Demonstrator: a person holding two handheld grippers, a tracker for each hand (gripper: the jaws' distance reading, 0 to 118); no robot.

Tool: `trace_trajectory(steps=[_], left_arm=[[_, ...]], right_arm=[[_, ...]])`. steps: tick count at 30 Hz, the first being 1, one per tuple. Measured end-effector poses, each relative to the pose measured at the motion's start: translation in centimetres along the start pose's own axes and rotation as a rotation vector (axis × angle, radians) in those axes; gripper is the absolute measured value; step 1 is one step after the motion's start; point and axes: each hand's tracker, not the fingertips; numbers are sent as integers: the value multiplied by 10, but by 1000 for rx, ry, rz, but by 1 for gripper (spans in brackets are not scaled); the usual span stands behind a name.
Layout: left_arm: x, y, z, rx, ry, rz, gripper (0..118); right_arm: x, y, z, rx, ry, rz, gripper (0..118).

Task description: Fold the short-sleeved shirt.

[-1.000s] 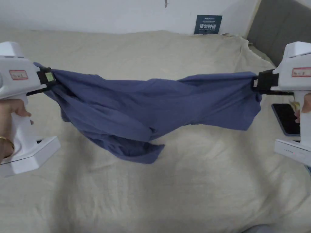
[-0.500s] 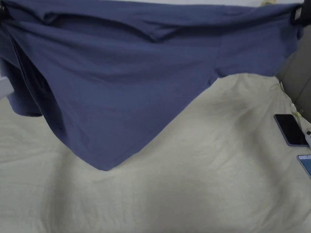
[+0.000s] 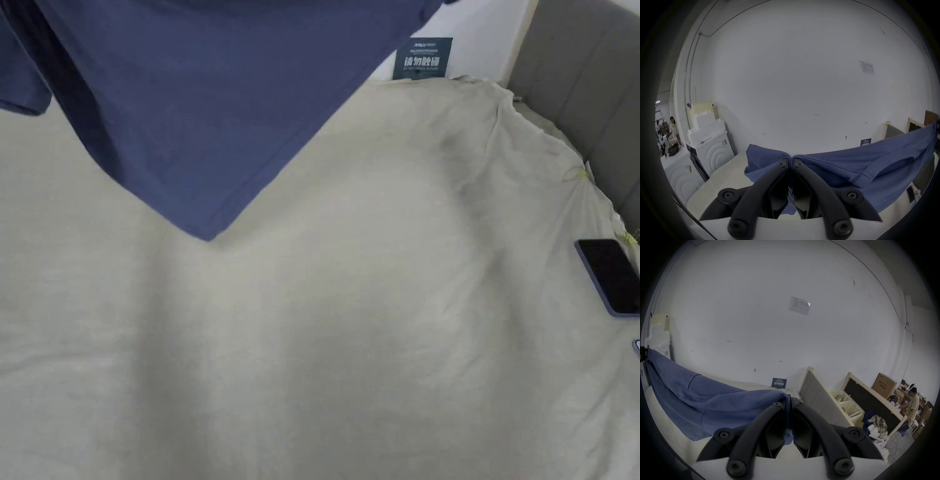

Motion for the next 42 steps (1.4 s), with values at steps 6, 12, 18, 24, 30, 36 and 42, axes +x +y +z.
trace_trajectory(steps=[6,12,18,24,30,36,42], left_arm=[[23,-11,-62,36,-3,3,0],[39,-79,-110,-92,-16,-56,0],[45,-178,-109,-255,-46,-58,0],[36,-286,-60,-427,-74,-9,0],[29,-358,25,-500,-114,-50,0],[13,-412,94,-522,-127,-17,0],[4,-455,152,-564,-132,-27,0]], right_arm=[[-14,12,-60,13,-53,1,5],[-28,-36,-121,-70,-15,-57,4],[-53,-134,-147,-243,60,-75,4],[-71,-253,-134,-405,85,-70,4],[-70,-355,-87,-527,116,-74,5],[-54,-428,-20,-567,144,-109,5],[-48,-473,42,-583,171,-59,4]])
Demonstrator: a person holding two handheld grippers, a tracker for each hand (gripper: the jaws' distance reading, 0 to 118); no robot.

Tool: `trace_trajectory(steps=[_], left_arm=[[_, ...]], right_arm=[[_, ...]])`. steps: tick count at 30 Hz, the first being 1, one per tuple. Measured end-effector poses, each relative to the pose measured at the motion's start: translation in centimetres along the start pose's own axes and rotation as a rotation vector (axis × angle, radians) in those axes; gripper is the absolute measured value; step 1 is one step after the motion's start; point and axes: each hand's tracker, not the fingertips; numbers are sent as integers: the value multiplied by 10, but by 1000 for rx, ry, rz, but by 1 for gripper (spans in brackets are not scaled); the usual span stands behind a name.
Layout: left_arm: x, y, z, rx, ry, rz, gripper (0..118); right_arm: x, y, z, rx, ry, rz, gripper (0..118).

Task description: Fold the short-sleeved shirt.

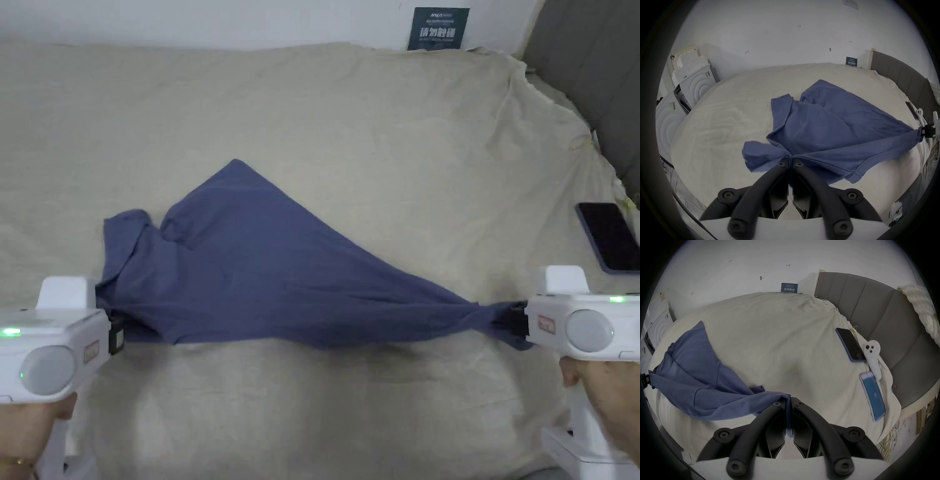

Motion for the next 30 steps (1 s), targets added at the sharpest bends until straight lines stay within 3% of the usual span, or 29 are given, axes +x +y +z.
trace_trajectory(steps=[5,7,11,12,13,14,15,16,18,23,30], left_arm=[[-11,-36,19,-23,2,43,0],[-16,-46,25,-32,0,78,0],[-23,-60,25,-81,-12,106,0],[-25,-59,26,-93,-18,134,14],[-29,-57,28,-110,-29,173,29],[-33,-54,31,-96,-29,209,50],[-39,-51,35,-66,-37,253,77],[-46,-46,40,-33,-46,299,94],[-59,-32,54,34,-48,383,115],[-67,16,94,253,-44,469,116],[-11,46,123,530,60,245,116]], right_arm=[[-1,-42,22,4,10,118,4],[-1,-54,25,-19,22,117,4],[1,-71,37,-36,114,35,5],[5,-72,38,-23,125,17,8],[10,-72,39,-31,112,17,20],[13,-71,42,-63,96,-1,44],[17,-68,47,-70,93,-20,78],[22,-66,53,-55,85,-41,93],[34,-54,67,12,85,-102,94],[48,-15,114,198,63,-190,103],[15,9,169,517,88,-174,106]])
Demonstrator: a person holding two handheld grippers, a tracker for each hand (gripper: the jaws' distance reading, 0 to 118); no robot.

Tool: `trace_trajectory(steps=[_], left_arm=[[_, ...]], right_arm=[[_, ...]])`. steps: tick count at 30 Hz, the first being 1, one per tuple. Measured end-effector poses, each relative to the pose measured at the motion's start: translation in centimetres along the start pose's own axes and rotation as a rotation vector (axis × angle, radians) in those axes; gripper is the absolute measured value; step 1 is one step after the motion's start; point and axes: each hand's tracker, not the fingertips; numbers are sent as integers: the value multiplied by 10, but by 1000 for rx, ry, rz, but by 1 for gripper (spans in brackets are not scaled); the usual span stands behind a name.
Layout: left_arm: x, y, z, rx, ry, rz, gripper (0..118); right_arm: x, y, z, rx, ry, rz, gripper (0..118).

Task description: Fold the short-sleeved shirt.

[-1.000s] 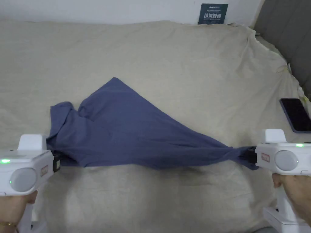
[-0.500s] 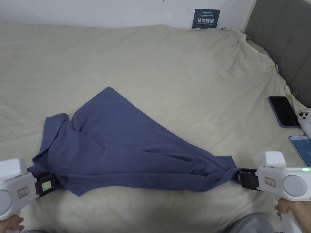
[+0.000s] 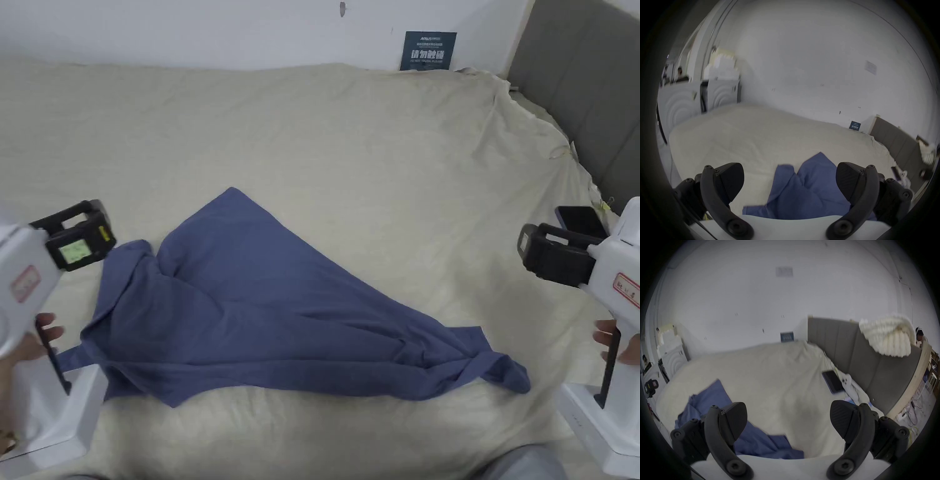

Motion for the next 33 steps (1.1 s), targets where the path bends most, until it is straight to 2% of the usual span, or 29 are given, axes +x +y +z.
trace_trajectory(steps=[3,8,9,11,12,13,14,15,16,17,19,33], left_arm=[[28,-13,8,79,12,-132,115],[53,-30,14,125,-68,-189,111],[55,-32,13,125,-80,-199,104],[59,-36,14,116,-103,-212,79],[60,-37,13,102,-119,-211,57],[60,-37,12,86,-132,-203,42],[61,-39,12,77,-139,-196,28],[61,-42,12,72,-145,-195,12],[62,-44,13,70,-145,-194,1],[62,-45,14,72,-153,-194,0],[63,-47,15,61,-163,-196,0],[63,-55,13,16,-197,-175,0]], right_arm=[[-21,-10,10,107,31,-28,106],[-51,-30,17,142,48,-9,106],[-56,-33,18,140,59,-2,105],[-62,-39,19,135,70,6,101],[-64,-41,20,131,77,12,92],[-66,-43,21,128,84,15,79],[-68,-45,22,125,86,12,63],[-66,-47,20,118,91,4,38],[-66,-48,20,114,101,-3,21],[-66,-49,20,110,117,-12,9],[-61,-53,16,107,119,-16,1],[-71,-59,12,90,145,13,0]])
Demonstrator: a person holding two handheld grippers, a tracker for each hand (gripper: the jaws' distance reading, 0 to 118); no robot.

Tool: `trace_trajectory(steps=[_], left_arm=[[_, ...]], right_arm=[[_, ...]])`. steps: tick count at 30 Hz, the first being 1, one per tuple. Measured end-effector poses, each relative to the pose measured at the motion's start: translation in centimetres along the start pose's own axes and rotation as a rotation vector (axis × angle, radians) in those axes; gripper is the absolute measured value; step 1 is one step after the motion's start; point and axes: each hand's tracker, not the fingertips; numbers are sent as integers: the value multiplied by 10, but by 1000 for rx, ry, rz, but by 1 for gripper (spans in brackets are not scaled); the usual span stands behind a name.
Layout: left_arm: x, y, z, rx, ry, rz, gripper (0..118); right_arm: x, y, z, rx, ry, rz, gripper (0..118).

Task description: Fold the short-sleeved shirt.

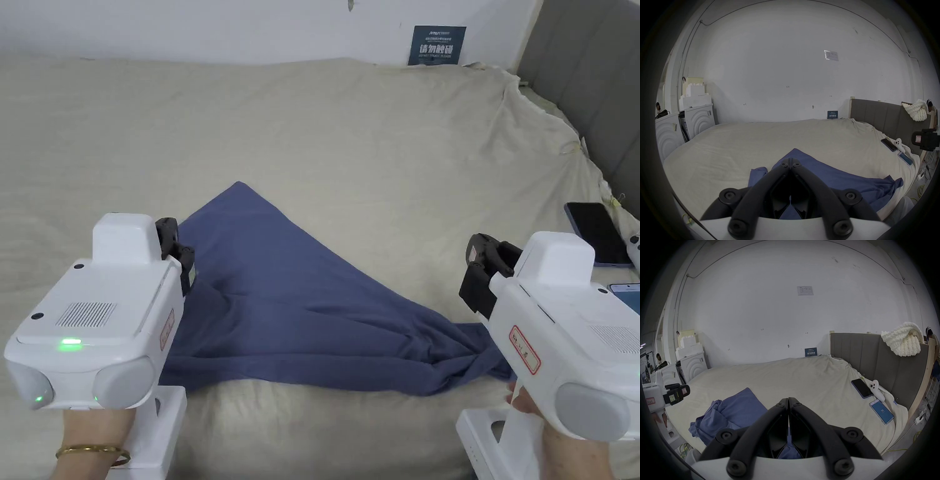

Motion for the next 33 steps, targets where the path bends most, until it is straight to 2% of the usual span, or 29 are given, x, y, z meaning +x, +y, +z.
trace_trajectory(steps=[8,9,10,11,12,13,14,16,20,27,30,33], left_arm=[[-2,24,-48,-33,-13,-12,0],[-4,30,-60,-42,-32,-1,6],[-5,37,-72,-65,-48,13,20],[-7,43,-86,-85,-66,25,46],[-8,50,-99,-105,-65,35,87],[-8,55,-114,-120,-51,53,110],[-8,61,-128,-120,-45,55,118],[-11,71,-154,-131,-61,74,118],[-17,86,-229,-304,-94,139,118],[-5,72,-363,-606,-74,14,118],[-2,58,-406,-720,-105,31,108],[3,42,-439,-816,-77,-15,106]], right_arm=[[-6,9,-14,-14,-5,29,0],[-5,10,-17,-16,-5,30,0],[-5,11,-19,-19,-7,31,0],[-5,13,-23,-21,-8,32,0],[-4,14,-26,-23,-9,33,0],[-4,15,-30,-26,-9,32,0],[-2,17,-34,-29,-10,29,0],[-1,20,-41,-32,-12,29,0],[3,27,-57,-46,-27,14,0],[9,28,-87,-80,-62,13,0],[14,23,-96,-103,-83,17,0],[18,17,-97,-130,-103,17,0]])
